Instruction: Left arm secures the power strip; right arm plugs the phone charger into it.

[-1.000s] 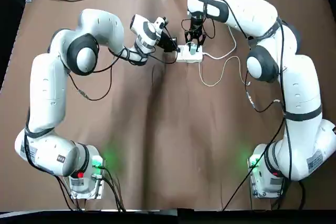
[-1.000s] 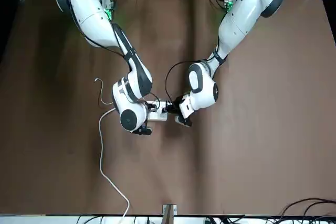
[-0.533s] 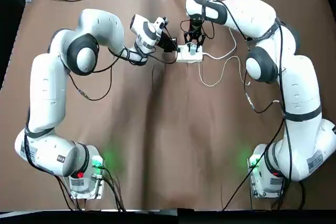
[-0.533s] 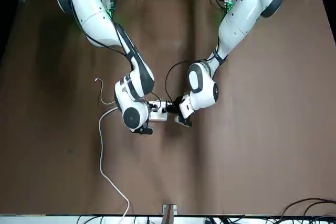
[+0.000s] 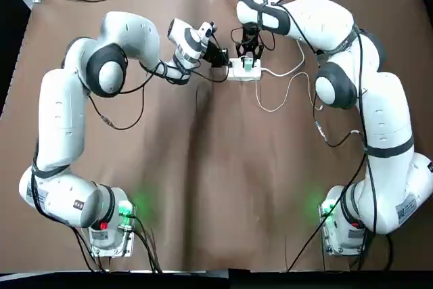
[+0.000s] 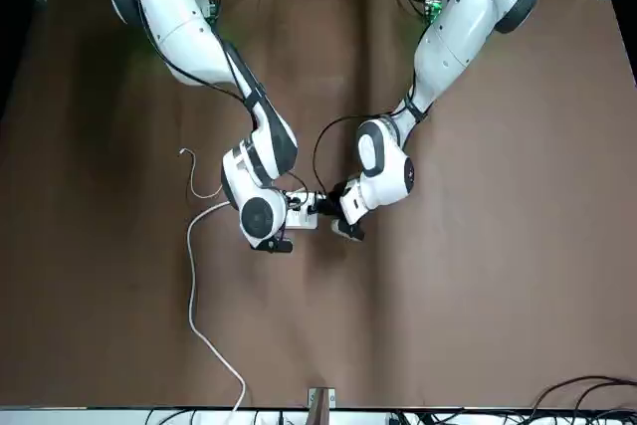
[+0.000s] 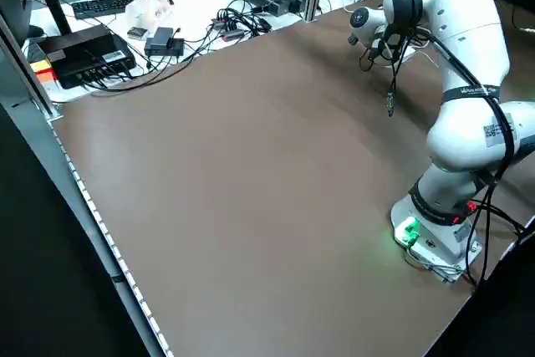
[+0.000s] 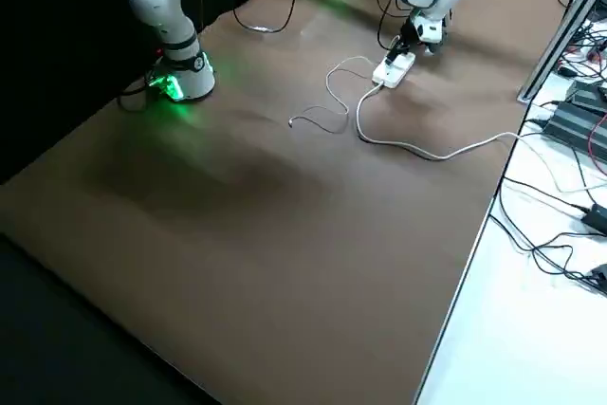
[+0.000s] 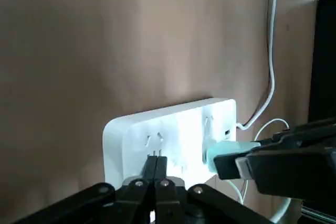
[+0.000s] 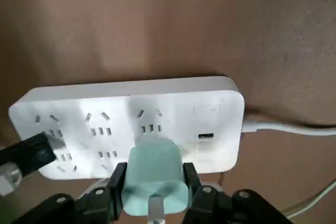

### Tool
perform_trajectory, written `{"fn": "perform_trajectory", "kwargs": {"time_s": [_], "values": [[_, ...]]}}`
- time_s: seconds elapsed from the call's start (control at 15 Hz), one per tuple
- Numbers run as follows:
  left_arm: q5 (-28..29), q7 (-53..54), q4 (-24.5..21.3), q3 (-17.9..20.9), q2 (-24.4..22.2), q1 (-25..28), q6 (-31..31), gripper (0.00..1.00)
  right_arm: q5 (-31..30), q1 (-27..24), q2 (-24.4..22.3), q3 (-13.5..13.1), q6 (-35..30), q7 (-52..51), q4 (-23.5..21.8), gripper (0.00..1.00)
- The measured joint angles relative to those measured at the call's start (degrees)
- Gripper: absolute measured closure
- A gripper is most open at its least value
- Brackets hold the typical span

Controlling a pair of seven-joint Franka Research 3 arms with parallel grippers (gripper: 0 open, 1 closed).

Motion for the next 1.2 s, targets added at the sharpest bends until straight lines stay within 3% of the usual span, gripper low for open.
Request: {"fn": "perform_trajectory", "kwargs": {"time_s": [1.2], "values": [[0.0,0.0,0.03,0.0,0.03,-0.01,0.04,0.99,-2.17,0.98,-2.83,0.04,6.07,1.9,-6.0,0.52]]}}
